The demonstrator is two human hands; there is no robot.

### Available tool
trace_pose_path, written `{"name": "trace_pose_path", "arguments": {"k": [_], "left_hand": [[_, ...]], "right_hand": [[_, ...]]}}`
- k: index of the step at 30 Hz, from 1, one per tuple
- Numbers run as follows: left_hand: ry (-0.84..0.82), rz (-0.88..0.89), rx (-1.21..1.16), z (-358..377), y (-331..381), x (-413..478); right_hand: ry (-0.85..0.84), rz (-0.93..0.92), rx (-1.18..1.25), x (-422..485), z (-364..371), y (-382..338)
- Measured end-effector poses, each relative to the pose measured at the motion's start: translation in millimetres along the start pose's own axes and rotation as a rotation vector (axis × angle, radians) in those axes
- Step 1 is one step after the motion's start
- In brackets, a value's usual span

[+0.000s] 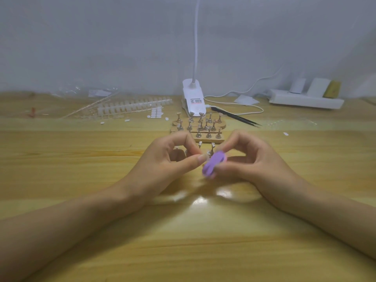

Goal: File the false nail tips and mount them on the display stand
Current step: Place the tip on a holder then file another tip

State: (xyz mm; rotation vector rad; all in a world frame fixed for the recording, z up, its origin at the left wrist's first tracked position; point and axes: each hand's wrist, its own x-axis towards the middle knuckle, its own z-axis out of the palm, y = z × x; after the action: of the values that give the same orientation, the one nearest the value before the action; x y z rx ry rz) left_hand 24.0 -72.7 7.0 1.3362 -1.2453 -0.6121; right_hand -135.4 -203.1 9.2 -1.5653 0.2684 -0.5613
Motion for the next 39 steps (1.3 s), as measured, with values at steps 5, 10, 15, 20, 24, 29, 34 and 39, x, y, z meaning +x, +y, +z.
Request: {"name": "trace_pose_path", "arguments": {"k": [5,10,15,20,24,29,34,39], "left_hand": [[-0.008,-0.001,0.017,-0.1,0.1,-0.1],[-0.002,-0.004,0.018,0.0,0.0,0.2],[-0.006,-0.008,0.024,0.2,-0.5,0.4],[-0.014,0.001,0.03,-0.9,-0.8,0.7],[-0.034,0.002,0.045,-1.1,-1.4,0.7],[-0.026,-0.006,0.026,-0.9,-1.7,0.5],[-0.03,-0.015,0.018,-0.8,-0.7,0.1],[-0.048,0.001,0.048,0.7,-0.1,0.6]], "right_hand": [[0.109,-0.024,0.058,1.1,-1.3,1.2],[0.04,0.014,0.012,1.0,-0.7,0.8],[-0.006,0.034,0.0,1.3,-0.5,1.3],[-0.022,0.032,0.018,1.8,-0.8,0.8],[0.082,0.001,0.071,1.1,-2.1,1.5],[0.025,0.003,0.037,0.3,-0.2,3.3],[-0.028,0.012,-0.011,0.3,0.3,3.2],[0.024,-0.015,0.019,0.8,-1.2,3.3]]}}
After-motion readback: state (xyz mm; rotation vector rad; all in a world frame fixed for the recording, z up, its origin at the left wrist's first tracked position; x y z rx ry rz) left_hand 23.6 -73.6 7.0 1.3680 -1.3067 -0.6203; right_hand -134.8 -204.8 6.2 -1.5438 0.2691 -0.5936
